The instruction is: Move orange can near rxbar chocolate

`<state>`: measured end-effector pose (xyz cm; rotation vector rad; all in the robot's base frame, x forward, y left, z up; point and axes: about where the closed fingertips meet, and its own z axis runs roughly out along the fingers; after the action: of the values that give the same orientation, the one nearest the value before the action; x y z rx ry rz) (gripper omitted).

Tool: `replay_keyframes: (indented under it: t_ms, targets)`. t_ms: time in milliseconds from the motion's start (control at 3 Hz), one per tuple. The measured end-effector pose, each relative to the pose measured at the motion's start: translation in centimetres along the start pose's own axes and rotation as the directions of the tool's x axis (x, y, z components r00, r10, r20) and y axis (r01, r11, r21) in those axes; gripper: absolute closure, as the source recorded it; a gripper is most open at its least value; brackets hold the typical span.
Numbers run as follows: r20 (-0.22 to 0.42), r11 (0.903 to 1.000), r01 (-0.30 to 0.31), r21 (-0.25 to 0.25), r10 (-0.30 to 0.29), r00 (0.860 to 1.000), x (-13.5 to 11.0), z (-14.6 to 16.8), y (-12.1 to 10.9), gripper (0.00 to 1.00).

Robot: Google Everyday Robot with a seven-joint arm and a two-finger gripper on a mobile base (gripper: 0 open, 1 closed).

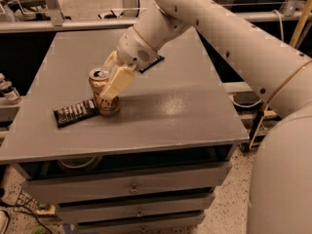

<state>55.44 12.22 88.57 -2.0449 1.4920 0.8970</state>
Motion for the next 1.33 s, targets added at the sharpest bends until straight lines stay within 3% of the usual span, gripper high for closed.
replay_keyframes:
  t_ms: [1000, 1333]
  targets:
    - [0.0, 1.0, 0.0, -0.001, 0.0, 1.0, -0.09, 0.05, -0.02, 0.28]
    - [-0.001, 1.0, 0.001, 0.0, -0.001, 1.0, -0.06, 0.13, -0.03, 0.0]
